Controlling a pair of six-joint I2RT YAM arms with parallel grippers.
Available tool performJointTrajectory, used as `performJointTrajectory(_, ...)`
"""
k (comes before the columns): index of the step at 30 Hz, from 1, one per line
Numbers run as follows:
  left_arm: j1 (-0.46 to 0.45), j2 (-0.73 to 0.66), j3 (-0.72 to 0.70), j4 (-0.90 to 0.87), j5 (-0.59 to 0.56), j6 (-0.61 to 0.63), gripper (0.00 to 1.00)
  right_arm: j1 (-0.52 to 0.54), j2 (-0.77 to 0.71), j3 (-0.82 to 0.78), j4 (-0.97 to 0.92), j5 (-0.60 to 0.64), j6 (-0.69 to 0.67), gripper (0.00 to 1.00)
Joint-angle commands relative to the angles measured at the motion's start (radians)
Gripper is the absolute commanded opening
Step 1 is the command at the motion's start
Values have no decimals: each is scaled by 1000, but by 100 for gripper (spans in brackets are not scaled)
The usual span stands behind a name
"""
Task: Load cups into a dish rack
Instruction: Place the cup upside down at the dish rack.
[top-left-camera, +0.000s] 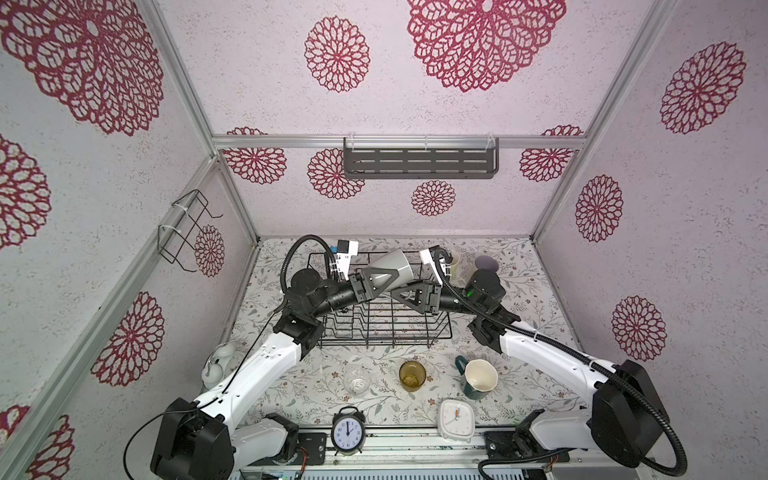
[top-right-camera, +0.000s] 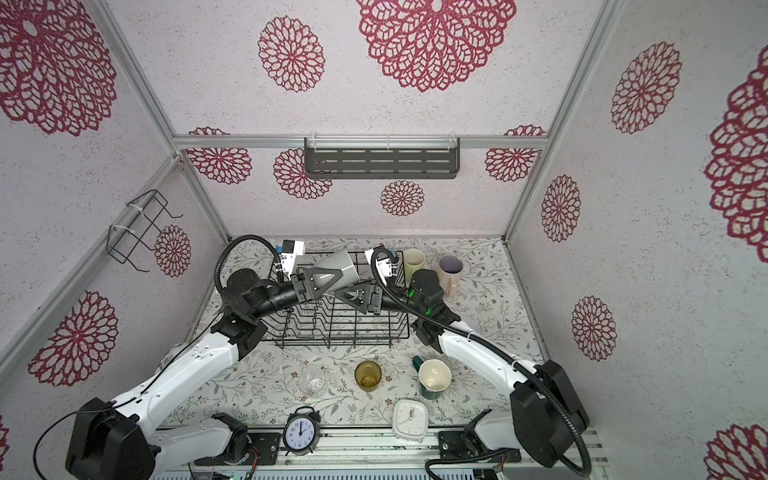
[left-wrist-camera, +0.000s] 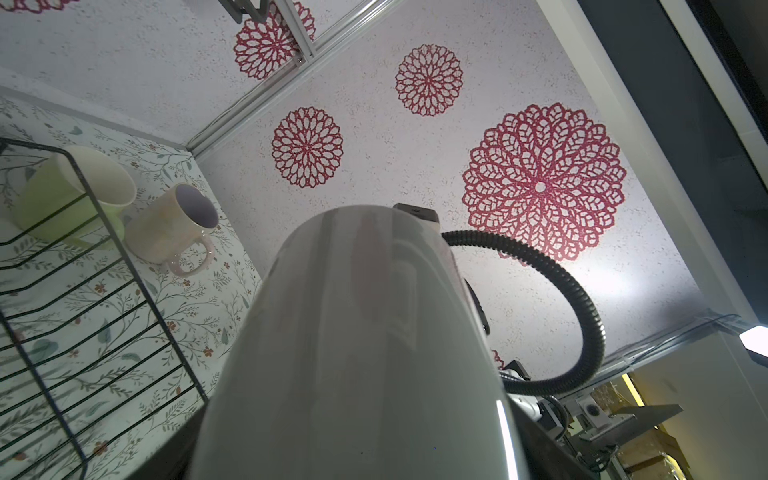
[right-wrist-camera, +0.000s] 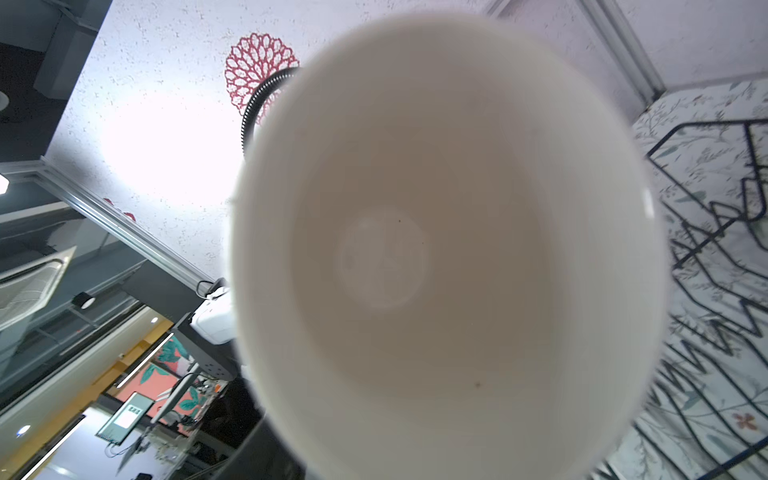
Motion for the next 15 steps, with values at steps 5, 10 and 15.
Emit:
performJointTrajectory(5,20,-41,32,-184,-161,140,70,-21,-105,-20,-131,177,-135,67)
performJointTrajectory(10,21,-25,78,-380,-260,229,70,-24,-182,-49,-298,381,-278,68)
performJointTrajectory(15,16,39,183,-660,-378,357,66,-28,-242,-72,-472,665,-352,75)
